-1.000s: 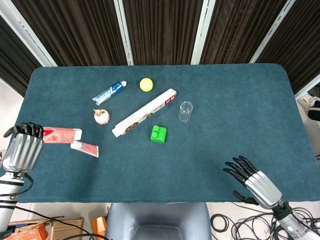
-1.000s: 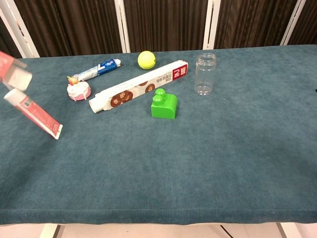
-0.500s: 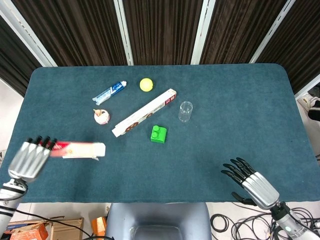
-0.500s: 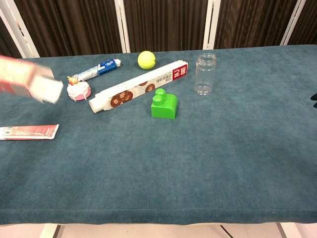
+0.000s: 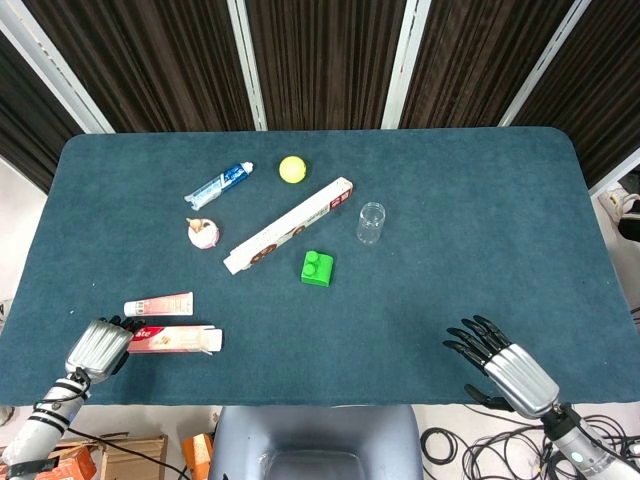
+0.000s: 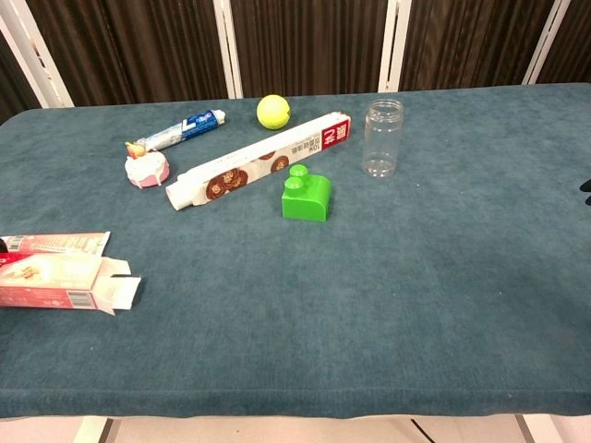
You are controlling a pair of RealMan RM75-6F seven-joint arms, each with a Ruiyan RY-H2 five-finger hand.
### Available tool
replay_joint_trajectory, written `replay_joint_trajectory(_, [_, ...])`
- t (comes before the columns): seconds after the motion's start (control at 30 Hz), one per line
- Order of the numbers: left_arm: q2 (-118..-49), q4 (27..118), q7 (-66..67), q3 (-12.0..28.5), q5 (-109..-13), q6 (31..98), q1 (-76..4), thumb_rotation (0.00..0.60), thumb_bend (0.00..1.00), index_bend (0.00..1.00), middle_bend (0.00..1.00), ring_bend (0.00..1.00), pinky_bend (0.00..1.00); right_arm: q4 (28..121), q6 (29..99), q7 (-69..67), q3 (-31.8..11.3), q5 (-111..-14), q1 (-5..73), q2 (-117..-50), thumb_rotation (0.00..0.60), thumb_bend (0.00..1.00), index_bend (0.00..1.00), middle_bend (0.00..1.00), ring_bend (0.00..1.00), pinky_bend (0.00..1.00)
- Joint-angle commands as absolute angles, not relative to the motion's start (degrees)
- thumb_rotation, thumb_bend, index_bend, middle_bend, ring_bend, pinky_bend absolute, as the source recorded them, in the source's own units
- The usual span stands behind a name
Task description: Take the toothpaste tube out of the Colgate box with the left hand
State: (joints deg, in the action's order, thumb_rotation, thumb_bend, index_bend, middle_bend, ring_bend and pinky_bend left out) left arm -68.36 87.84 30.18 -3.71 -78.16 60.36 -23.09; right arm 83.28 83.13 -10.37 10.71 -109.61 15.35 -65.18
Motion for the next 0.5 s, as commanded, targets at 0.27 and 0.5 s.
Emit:
replay_joint_trajectory(0.27, [-66.4,89.3,28.8,-3.5,-80.7,65.6,-21.1,0.6,0.31,0.01,0.03,0.15,0.38,83.6,82.9,-9.9,10.5,-109.3,15.2,-65.2,0.6,0.27,0.18,0.11,0.0,0.04])
replay_joint_trajectory(0.5, [-63.4,93.3,25.4,-2.7,-87.5,80.0,-15.9,0.6,0.3,0.0,0.0,0.06,0.3,83.7,83.3,-9.6,10.2,-108.9,14.9,-65.4,0.6,0.27,0.18,0.11,0.0,0.04])
